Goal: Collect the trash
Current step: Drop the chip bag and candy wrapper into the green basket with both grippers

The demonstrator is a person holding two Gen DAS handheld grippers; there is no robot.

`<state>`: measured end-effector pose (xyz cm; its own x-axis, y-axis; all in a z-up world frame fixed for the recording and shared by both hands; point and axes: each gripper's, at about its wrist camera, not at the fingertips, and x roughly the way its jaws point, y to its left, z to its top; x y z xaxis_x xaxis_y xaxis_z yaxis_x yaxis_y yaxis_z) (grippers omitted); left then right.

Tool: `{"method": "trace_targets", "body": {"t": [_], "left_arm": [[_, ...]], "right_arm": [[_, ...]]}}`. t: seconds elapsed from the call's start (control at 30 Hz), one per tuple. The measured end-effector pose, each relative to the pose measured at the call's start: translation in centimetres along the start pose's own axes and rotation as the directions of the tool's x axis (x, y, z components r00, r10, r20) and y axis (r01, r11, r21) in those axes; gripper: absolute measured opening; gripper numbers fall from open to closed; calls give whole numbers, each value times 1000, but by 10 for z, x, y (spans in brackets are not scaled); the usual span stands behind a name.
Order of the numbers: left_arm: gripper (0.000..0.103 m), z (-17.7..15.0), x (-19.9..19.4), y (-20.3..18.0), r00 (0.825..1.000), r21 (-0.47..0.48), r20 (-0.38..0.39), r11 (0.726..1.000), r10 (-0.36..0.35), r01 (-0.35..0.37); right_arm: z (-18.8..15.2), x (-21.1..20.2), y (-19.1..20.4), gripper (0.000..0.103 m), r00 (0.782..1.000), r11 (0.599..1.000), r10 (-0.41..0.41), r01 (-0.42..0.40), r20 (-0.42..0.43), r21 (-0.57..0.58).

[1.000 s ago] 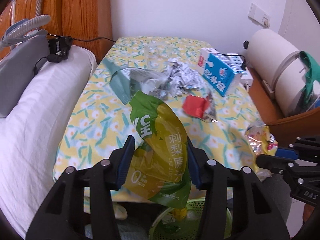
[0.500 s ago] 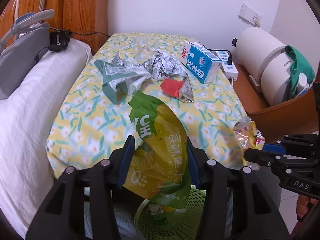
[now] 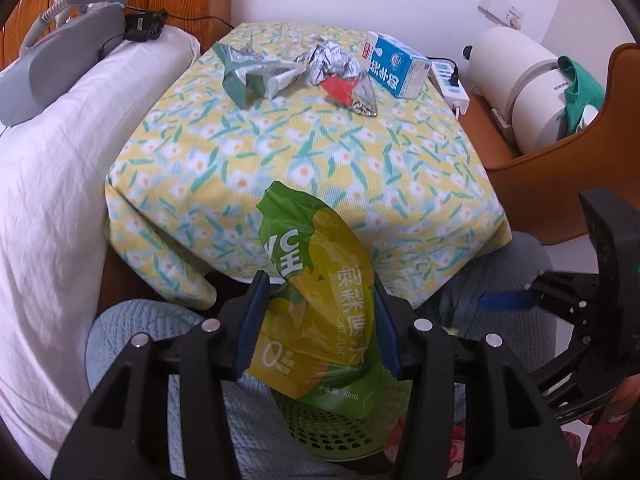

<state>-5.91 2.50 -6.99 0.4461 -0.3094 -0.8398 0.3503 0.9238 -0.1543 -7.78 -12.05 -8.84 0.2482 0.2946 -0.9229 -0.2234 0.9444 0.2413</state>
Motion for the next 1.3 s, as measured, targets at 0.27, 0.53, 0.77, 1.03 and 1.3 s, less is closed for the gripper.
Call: {"method": "trace_targets", "body": {"t": [0.27,0.53,0.77,1.03,1.3], "left_arm": [[48,-11,-2,-7,1000,17,-15,1000,-15,15],[49,-32,-1,-26,996,68,-70,996,-57,62],[93,-37,-9,-34,997,82,-49,994,-64,68],[95,-32,-5,-22,998,26,-55,999,-36,38],[95,-30,-3,-12,999,4,-51,1000,-8,8]], "right_arm": [[10,-20,-9,98,985,989,-142,137,103,52],[11,-27,-35,98,969,972,-215,199,124,126],[10,-27,-42,98,969,968,-214,193,122,160],[10,-24,-44,98,971,967,-212,193,107,163],[13,-23,-42,98,973,970,-202,184,110,160]]}}
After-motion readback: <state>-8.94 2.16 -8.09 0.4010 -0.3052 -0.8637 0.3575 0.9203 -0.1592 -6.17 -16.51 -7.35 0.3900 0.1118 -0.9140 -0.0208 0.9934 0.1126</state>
